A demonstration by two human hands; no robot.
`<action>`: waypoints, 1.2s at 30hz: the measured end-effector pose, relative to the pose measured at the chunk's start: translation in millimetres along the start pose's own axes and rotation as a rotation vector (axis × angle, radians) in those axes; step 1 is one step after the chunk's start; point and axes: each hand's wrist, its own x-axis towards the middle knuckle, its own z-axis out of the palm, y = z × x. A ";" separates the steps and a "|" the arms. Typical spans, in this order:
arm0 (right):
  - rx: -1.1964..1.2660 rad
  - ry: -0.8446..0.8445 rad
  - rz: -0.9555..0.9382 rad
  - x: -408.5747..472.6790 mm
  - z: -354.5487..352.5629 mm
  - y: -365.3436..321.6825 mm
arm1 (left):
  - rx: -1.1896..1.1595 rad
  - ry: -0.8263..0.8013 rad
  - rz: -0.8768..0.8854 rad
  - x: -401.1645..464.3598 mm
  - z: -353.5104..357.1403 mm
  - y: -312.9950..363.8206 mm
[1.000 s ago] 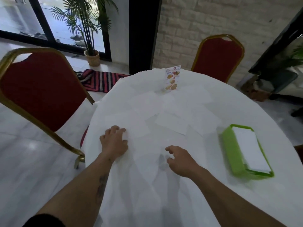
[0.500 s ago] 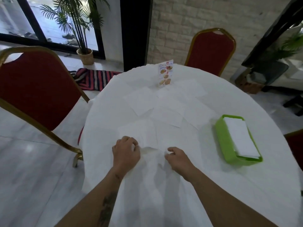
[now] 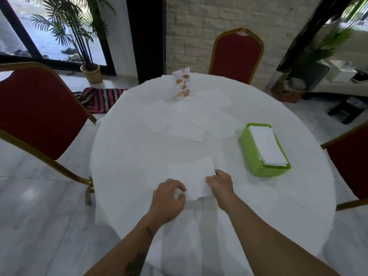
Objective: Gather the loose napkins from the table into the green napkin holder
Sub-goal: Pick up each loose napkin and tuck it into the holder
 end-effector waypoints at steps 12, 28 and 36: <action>-0.725 -0.265 -0.212 -22.2 0.7 19.8 | 0.063 0.019 -0.055 -16.8 -11.1 3.5; -0.204 -0.097 0.076 -3.1 -17.6 38.7 | 0.560 -0.439 0.190 -11.1 18.7 25.6; -0.227 -0.051 -0.016 6.5 -12.4 34.8 | 0.455 -0.386 0.198 -13.0 19.9 16.5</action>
